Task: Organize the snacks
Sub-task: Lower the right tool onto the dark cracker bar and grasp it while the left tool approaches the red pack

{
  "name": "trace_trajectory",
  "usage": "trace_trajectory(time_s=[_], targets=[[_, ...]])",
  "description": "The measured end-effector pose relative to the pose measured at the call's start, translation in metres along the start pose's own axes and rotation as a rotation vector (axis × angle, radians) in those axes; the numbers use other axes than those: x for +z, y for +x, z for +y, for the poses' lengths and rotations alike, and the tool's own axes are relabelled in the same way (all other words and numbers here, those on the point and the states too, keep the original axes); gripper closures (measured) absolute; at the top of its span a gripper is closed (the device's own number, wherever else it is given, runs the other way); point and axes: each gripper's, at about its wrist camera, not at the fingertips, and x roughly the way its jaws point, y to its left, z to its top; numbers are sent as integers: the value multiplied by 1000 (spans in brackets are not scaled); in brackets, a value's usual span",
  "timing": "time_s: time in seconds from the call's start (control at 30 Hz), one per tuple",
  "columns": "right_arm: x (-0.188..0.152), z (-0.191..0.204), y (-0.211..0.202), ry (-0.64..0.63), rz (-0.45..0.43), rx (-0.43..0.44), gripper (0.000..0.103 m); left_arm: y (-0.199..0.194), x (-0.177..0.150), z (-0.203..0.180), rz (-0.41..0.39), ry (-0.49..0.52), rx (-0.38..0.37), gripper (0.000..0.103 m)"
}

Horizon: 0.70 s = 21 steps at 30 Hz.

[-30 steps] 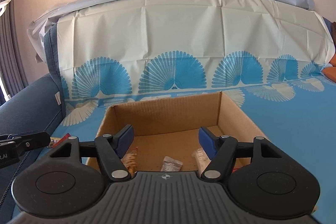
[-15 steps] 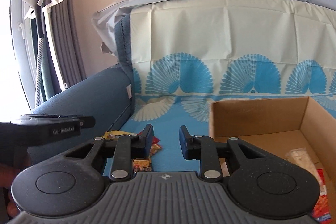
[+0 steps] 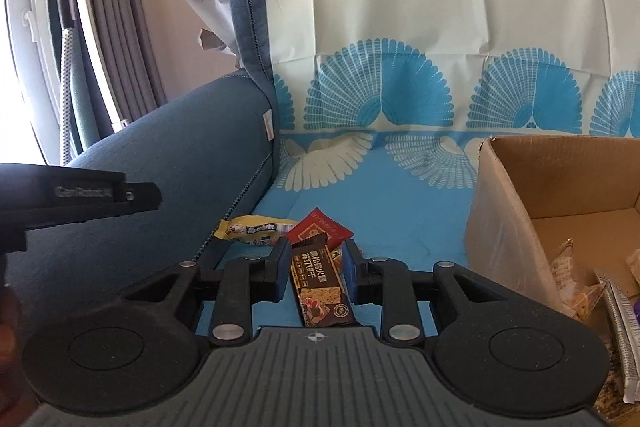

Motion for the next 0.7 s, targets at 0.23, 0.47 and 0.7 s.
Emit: trace_trajectory(time_s=[0.23,0.47,0.7], targets=[[0,2,48,20,91,-5,26,6,2,4,2,-35,33,86],[-10,6,88,-61,173,-26,16,12,-1,2,14,-24,34,86],[-21,0,108,-60,256,-47,22,16,-1,3,21,-33,37,86]])
